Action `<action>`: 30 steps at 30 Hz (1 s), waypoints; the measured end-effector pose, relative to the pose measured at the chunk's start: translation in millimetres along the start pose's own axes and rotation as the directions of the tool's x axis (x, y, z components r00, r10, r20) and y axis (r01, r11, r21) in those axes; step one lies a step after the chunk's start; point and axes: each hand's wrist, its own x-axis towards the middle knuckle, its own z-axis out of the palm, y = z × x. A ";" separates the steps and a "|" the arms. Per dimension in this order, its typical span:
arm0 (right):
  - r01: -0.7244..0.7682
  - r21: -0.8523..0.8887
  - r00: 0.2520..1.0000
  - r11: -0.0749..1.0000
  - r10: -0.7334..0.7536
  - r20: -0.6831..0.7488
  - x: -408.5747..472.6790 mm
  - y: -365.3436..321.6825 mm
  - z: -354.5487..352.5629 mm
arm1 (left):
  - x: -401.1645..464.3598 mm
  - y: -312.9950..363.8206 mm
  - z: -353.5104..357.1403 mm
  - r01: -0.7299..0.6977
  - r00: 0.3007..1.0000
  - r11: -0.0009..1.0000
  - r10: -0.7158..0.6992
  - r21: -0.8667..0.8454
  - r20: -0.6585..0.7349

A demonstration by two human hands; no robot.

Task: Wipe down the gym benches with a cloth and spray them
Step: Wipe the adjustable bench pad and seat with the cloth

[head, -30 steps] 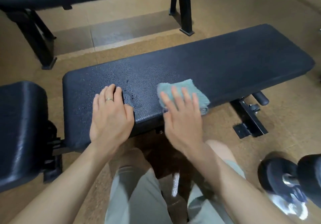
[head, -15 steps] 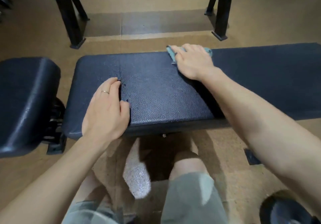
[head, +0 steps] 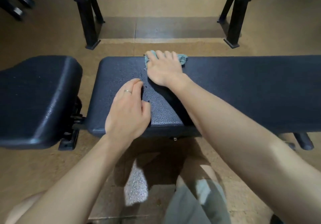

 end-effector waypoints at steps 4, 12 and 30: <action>0.031 0.052 0.999 0.998 -0.030 -0.017 -75.3 4.6 9.8 | -3.6 -40.8 -20.3 -0.013 0.998 0.980 0.024 0.200 -0.052; -0.048 0.042 0.999 0.998 0.048 0.005 -70.7 -46.0 10.7 | 3.4 -81.5 -23.5 0.206 0.976 0.975 -0.200 -0.078 0.085; -0.248 0.098 0.958 0.964 0.259 -0.120 -101.5 -158.4 31.8 | 6.7 -110.9 -20.8 0.214 0.971 0.801 -0.235 -0.558 0.036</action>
